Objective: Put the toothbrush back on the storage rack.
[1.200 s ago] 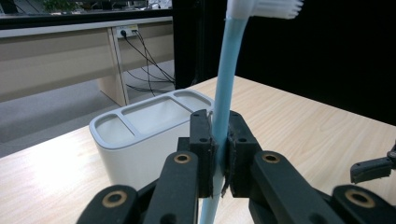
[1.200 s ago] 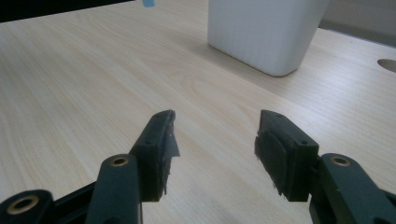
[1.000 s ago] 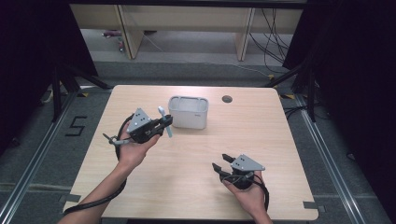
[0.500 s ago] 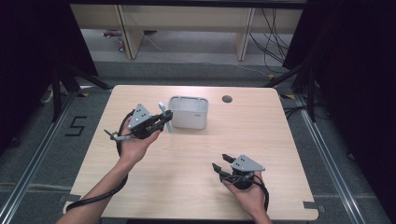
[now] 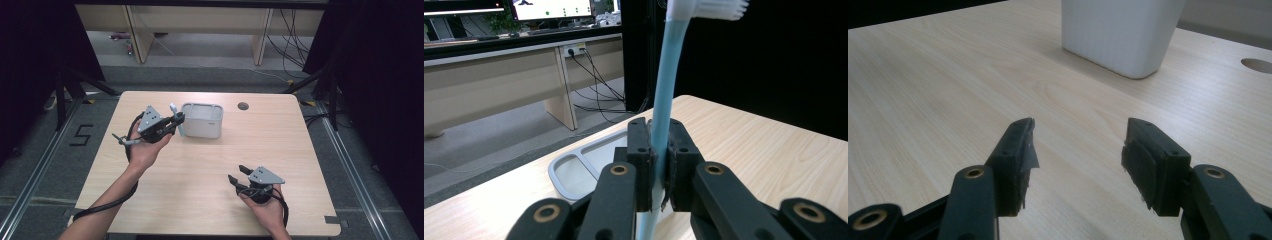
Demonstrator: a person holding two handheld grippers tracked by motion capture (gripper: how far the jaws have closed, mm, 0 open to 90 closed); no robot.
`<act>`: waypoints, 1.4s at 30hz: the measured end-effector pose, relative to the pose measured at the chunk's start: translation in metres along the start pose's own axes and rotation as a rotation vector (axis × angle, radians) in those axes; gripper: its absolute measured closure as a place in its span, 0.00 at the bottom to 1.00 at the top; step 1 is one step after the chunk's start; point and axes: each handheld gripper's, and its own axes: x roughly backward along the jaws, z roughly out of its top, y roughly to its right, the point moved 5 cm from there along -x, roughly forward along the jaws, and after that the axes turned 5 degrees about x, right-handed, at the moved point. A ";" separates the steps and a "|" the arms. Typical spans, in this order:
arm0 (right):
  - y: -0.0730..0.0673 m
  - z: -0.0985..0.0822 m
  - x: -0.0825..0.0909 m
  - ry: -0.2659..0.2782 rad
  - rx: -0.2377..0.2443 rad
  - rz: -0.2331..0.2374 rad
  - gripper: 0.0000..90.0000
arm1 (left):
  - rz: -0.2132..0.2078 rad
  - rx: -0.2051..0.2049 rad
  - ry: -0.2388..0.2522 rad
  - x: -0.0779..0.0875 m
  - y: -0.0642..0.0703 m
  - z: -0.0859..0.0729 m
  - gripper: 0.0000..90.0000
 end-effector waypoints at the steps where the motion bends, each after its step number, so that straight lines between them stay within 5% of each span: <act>1: -0.001 0.000 0.000 -0.004 -0.008 0.002 0.52 | 0.003 0.003 0.001 -0.001 0.000 0.000 0.92; 5: -0.003 -0.001 0.001 -0.013 -0.035 0.001 0.52 | 0.007 -0.002 0.002 -0.003 -0.003 0.002 0.92; 6: 0.001 0.000 -0.001 0.012 0.016 -0.009 0.52 | 0.008 -0.001 0.001 -0.003 -0.003 0.003 0.92; 8: 0.002 0.000 -0.002 0.020 0.035 -0.013 0.52 | 0.009 -0.004 0.003 -0.005 -0.004 0.004 0.92; 19: 0.002 -0.001 -0.001 0.007 0.039 -0.009 0.52 | 0.021 -0.022 0.021 -0.011 -0.011 0.013 0.92; 34: -0.001 -0.002 0.001 -0.015 -0.006 0.013 0.51 | 0.033 -0.026 0.030 -0.021 -0.018 0.022 0.92; 39: 0.002 -0.002 0.000 0.005 0.033 -0.009 0.51 | 0.042 -0.020 0.029 -0.024 -0.022 0.023 0.92; 42: -0.001 -0.003 0.000 -0.006 -0.009 -0.011 0.51 | 0.048 -0.020 0.026 -0.025 -0.025 0.023 0.92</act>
